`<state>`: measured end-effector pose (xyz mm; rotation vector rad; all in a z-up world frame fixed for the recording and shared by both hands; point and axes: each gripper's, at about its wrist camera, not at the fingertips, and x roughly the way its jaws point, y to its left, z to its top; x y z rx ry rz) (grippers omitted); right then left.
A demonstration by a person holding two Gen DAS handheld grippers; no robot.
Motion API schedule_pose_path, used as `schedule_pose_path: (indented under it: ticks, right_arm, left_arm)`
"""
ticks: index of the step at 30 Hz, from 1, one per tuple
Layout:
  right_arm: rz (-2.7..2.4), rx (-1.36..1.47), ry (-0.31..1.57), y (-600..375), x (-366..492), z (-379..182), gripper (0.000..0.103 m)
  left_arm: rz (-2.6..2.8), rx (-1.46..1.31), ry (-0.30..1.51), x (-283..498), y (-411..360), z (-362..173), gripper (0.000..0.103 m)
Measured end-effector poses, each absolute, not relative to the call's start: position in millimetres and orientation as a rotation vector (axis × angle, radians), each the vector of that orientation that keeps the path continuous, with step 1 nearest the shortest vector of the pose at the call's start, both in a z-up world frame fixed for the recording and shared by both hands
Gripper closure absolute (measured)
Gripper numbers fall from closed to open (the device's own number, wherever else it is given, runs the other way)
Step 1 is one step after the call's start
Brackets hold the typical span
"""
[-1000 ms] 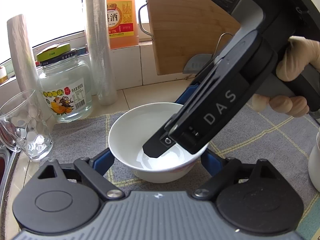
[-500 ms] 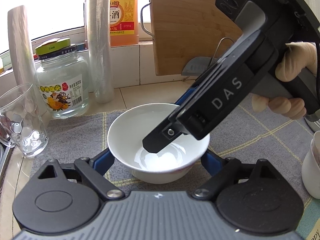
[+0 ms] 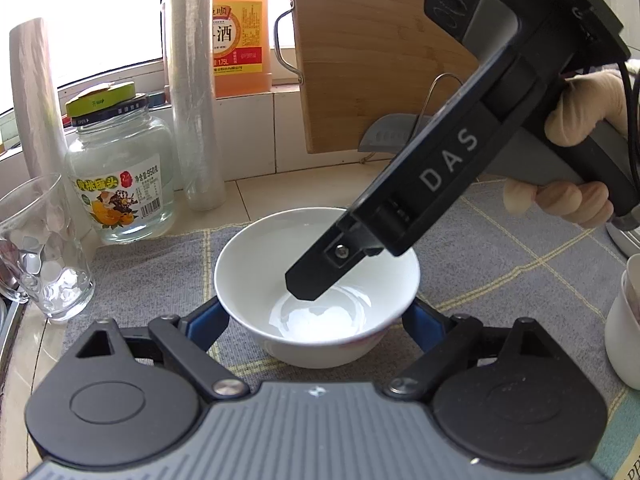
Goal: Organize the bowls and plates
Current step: 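Lift and carry the bowl with the right gripper over the bowl stack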
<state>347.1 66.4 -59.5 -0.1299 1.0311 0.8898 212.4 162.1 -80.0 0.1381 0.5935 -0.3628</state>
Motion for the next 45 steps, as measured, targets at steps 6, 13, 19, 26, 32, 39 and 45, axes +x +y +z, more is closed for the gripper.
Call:
schedule_pose_path:
  ticks: [6,13,19,26,32,39,45]
  right_arm:
    - [0.88,-0.129,1.031,67,349,-59,0.025]
    - [0.88,-0.133,1.032,70,347,-59,0.025]
    - [0.877,-0.127,1.022,65,338,-52,0.025]
    - [0.874,-0.11,1.001,49,312,-35,0.025]
    - [0.858,-0.095,0.978,29,283,-19,0.025]
    - [0.81,-0.058,0.963,-3,247,-9,0.025]
    - [0.773,-0.038,0.944,-31,214,-1,0.025]
  left_arm:
    - [-0.36,0.147,0.583,211,161,-81,0.01]
    - [-0.358,0.146,0.587,210,159,-80,0.011]
    - [-0.37,0.159,0.592,203,155,-73,0.011]
    - [-0.4,0.178,0.596,182,143,-55,0.011]
    - [-0.439,0.189,0.599,158,128,-39,0.011]
    - [-0.504,0.201,0.599,129,105,-25,0.01]
    - [-0.569,0.228,0.595,107,85,-15,0.01]
